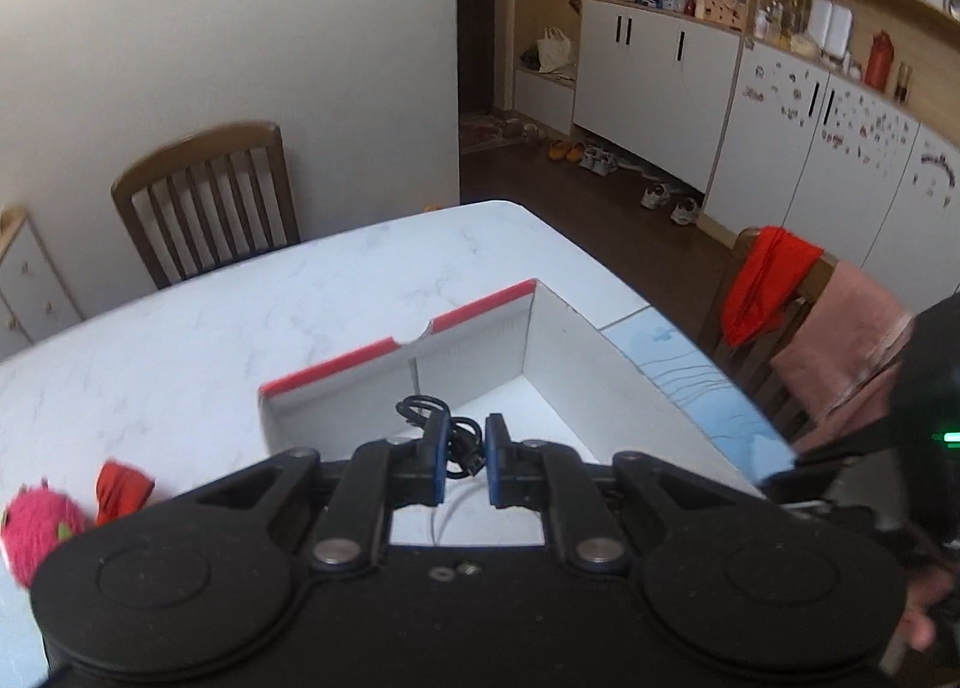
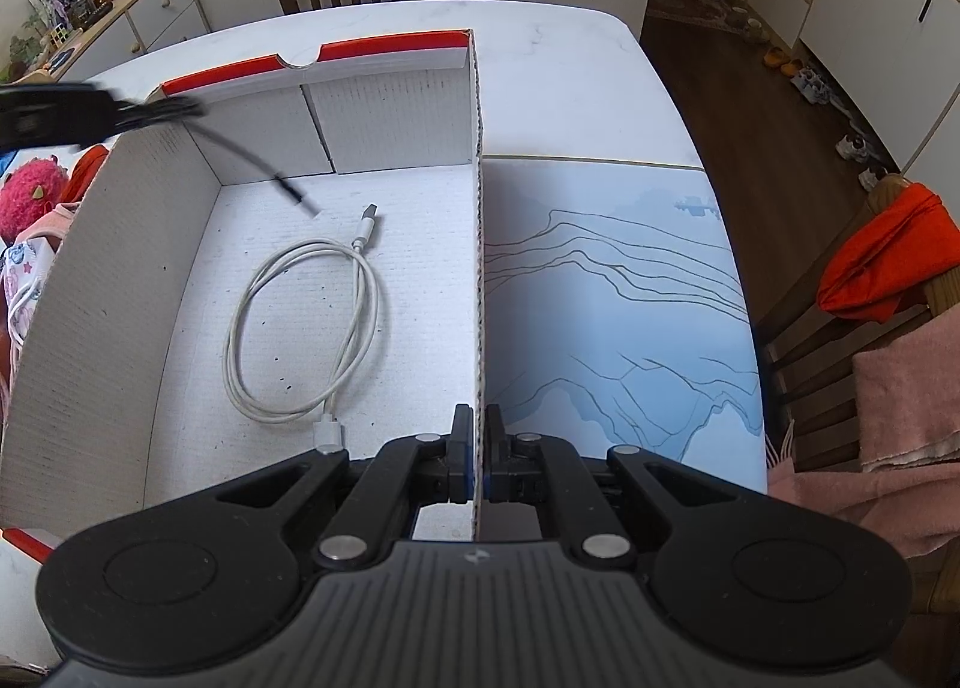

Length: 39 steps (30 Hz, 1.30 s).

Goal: Organize objects
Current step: 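Carry the black cable into the shoebox and open the left gripper, then move the left gripper back to the star-patterned face mask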

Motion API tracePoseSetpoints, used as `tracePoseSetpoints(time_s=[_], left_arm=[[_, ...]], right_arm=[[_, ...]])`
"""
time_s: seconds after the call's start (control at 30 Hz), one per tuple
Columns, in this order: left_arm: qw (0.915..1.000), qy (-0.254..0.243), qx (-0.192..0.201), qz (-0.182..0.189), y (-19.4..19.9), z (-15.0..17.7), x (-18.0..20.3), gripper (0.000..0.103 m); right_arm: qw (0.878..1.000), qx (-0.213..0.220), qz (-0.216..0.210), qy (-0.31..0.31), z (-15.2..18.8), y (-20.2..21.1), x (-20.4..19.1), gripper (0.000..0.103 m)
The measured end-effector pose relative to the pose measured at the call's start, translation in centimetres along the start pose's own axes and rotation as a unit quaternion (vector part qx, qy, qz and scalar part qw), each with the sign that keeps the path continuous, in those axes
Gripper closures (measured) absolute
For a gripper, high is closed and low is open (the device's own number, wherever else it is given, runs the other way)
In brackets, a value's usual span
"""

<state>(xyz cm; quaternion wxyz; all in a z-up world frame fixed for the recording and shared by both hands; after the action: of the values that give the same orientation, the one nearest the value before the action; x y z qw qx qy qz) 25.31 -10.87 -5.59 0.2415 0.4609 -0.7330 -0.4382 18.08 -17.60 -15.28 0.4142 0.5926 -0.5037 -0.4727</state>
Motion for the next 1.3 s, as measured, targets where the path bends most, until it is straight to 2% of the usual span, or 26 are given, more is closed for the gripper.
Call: tracePoseSetpoints(time_s=[0.23,0.33,0.4,0.53,0.6,0.8,0.97,1.3], left_arm=[[0.9994,0.003,-0.032,-0.013,-4.2,0.1,0.4,0.094],[0.9981,0.007,-0.062,-0.003,-5.3,0.9,0.4,0.093],[0.9957,0.016,-0.091,0.012,-6.2,1.6,0.2,0.093],[0.99,0.006,-0.141,0.007,-7.9,2.7,0.5,0.093],[0.9857,0.004,-0.167,0.016,-8.7,3.1,0.4,0.093],[0.9757,-0.003,-0.216,0.035,-10.3,4.0,0.6,0.091],[0.9709,0.004,-0.236,0.044,-10.8,4.3,0.5,0.084],[0.9739,0.02,-0.22,0.054,-9.0,4.0,-0.3,0.075]], right_arm=[[1.0,0.0,0.001,0.001,0.0,-0.1,0.0,0.101],[1.0,0.0,-0.001,0.001,0.0,0.0,0.0,0.101],[1.0,0.0,-0.002,0.0,0.0,0.0,0.1,0.101],[1.0,-0.001,-0.002,0.001,0.1,-0.1,0.1,0.101],[1.0,-0.002,-0.002,0.001,0.1,-0.1,0.1,0.101],[1.0,-0.002,-0.004,0.0,0.1,0.0,0.1,0.101],[1.0,-0.003,-0.003,0.001,0.1,0.0,0.0,0.101],[1.0,-0.004,0.0,0.002,0.2,0.0,-0.1,0.101]])
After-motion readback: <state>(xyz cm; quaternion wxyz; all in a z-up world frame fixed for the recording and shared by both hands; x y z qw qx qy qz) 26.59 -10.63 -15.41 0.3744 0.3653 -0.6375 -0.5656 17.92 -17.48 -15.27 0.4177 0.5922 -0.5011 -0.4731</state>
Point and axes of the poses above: each gripper's, at about its wrist camera, not at the fingertips, and y roughly against the way its jaws point, x to its right, z to its underside, the point moved 3 cm from there along -y, roughly the way its jaws point, and after that the axes turned 15 degrees about -x, right-handed, at the moved point
